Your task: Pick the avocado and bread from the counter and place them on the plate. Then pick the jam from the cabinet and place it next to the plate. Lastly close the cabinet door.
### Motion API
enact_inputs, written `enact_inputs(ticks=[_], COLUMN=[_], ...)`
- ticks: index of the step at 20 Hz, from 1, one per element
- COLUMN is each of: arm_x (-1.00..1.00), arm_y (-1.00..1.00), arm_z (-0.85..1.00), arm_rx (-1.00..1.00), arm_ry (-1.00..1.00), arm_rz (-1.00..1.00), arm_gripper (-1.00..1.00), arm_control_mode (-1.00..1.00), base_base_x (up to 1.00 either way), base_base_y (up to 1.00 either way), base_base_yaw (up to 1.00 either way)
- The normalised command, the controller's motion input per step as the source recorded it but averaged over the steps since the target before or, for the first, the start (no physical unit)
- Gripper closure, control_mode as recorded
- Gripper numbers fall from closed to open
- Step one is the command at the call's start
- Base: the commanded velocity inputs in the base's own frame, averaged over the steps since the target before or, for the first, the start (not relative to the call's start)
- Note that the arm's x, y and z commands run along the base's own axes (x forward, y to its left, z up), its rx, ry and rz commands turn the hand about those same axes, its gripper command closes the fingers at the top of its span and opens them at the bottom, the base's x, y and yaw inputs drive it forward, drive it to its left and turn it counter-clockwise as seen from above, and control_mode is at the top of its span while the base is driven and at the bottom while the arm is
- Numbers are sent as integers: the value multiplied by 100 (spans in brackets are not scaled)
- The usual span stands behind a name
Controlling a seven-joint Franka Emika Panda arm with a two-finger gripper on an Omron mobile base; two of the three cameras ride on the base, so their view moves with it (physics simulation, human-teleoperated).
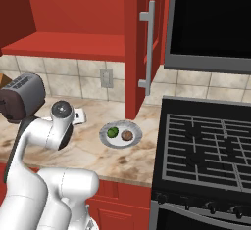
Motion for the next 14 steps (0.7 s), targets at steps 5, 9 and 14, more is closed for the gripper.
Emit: enact_inputs(ticks=[5, 9, 14], arm_x=[5, 13, 22], arm_y=[-11, 0, 0], arm_z=[-23, -18, -39], arm_rx=[0, 0, 0], arm_ry=[0, -1, -5], arm_rz=[1, 8, 9], arm_gripper=[100, 100, 100], arm_control_mode=[-100, -100, -100], base_base_x=[0, 0, 0], base_base_y=[0, 0, 0], base_base_yaw=[0, 0, 0])
